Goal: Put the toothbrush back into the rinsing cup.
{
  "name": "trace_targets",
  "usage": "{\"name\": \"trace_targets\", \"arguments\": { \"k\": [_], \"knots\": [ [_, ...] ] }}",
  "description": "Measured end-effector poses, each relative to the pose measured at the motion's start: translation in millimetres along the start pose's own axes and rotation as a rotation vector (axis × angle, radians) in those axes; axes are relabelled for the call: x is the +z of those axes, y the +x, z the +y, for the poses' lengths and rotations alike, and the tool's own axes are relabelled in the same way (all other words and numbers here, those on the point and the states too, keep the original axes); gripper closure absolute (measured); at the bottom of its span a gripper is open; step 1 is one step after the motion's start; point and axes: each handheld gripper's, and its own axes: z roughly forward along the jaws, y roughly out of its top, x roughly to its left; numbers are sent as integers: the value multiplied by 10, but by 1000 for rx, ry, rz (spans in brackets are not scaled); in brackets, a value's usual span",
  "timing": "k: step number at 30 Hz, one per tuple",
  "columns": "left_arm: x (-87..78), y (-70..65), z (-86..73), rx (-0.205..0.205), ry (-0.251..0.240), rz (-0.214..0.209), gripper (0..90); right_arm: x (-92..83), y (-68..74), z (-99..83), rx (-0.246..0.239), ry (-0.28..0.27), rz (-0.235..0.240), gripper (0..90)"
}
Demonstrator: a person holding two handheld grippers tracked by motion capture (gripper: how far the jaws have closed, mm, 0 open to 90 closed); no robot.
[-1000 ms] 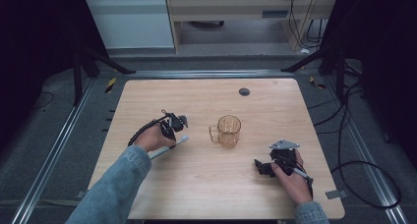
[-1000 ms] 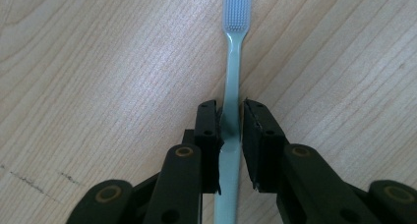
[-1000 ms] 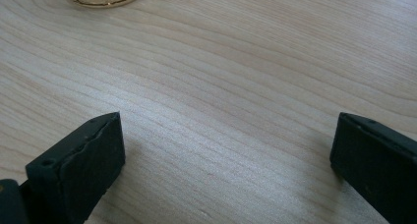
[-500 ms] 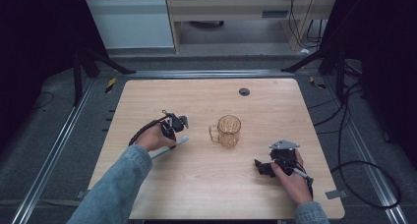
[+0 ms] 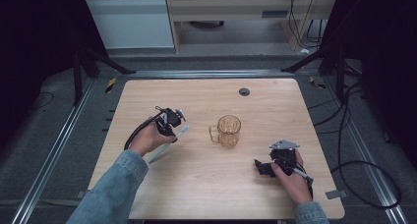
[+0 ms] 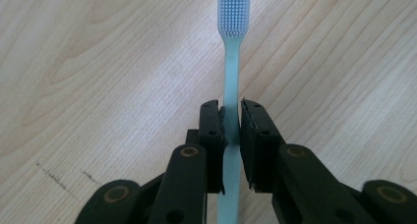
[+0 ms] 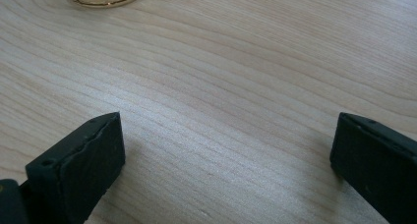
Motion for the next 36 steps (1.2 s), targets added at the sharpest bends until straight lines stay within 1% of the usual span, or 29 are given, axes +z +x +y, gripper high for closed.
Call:
{"name": "trace_targets", "arguments": {
  "k": [2, 3, 5, 9, 12, 14, 18, 21, 23, 24, 26, 28, 29, 32, 36],
  "knots": [
    [-27, -12, -2, -3, -19, 6, 793, -1, 1, 0, 2, 1, -1, 4],
    [-43, -14, -6, -13, -38, 5, 793, -1, 1, 0, 2, 1, -1, 4],
    [-63, -11, -12, -18, -55, 4, 793, 0, 0, 0, 0, 0, 0, 4],
    [-122, -16, 1, -27, -89, 18, 793, -1, 1, 0, 2, 1, -1, 4],
    [-147, -28, 35, -23, -109, 27, 793, 0, 0, 0, 0, 0, -1, 4],
    [-153, -39, 52, -29, -126, 36, 793, -1, 1, 0, 2, 1, -1, 4],
    [-206, -89, 98, -34, -175, 36, 793, -1, 1, 0, 2, 1, -1, 4],
    [-256, -110, 138, -35, -201, 42, 793, -1, 1, -1, 2, 0, 0, 4],
    [-290, -124, 169, -40, -223, 46, 793, 3, -4, -4, -8, -2, -4, 4],
    [-306, -134, 186, -42, -237, 46, 793, 0, 0, -2, -1, -1, -2, 4],
    [-337, -154, 216, -47, -264, 51, 793, 0, 0, -2, 0, -1, -2, 4],
    [-362, -172, 238, -61, -308, 75, 793, -1, 0, -2, 1, 1, -3, 4],
    [-375, -181, 247, -69, -339, 93, 793, -2, -1, -2, 1, 0, -2, 4],
    [-389, -183, 257, -105, -401, 99, 793, -1, 0, -2, 1, 0, -4, 3],
    [-411, -191, 279, -133, -461, 112, 793, -1, 0, -2, 1, 0, -4, 4]
  ]
}}
